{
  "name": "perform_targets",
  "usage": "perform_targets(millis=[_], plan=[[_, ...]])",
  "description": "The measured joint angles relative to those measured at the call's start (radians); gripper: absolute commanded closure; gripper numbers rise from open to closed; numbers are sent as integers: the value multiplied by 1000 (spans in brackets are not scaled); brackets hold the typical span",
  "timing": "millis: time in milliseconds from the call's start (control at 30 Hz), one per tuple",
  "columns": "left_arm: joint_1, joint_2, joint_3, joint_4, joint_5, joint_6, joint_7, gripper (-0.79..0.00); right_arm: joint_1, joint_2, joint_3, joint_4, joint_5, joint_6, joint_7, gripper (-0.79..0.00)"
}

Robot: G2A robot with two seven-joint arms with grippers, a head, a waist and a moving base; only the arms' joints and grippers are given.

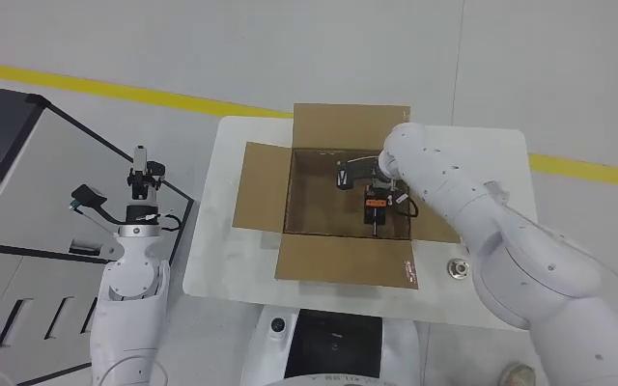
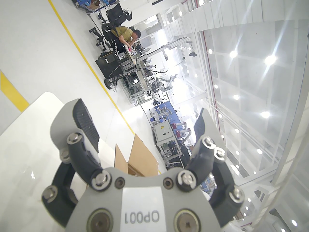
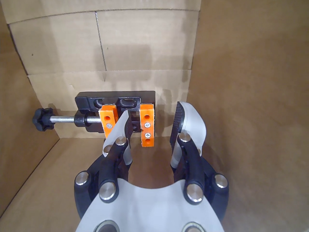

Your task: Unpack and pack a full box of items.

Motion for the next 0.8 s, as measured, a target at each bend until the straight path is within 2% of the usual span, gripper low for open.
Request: perform_targets(millis=[333,367,433,600,800], plan=[[0,0,0,0,0,0,0,-785,-15,-52,-19,74,-68,22,-40,-265],[0,0,0,0,0,0,0,-785,-16,-57,-20,83,-73,22,-45,-231],[0,0,0,0,0,0,0,-785,-18,-67,-21,104,-79,19,-56,0],[0,0,0,0,0,0,0,-785,-16,-87,-14,151,-75,-3,-92,0],[0,0,0,0,0,0,0,-785,20,-90,19,185,-30,-80,-223,0]])
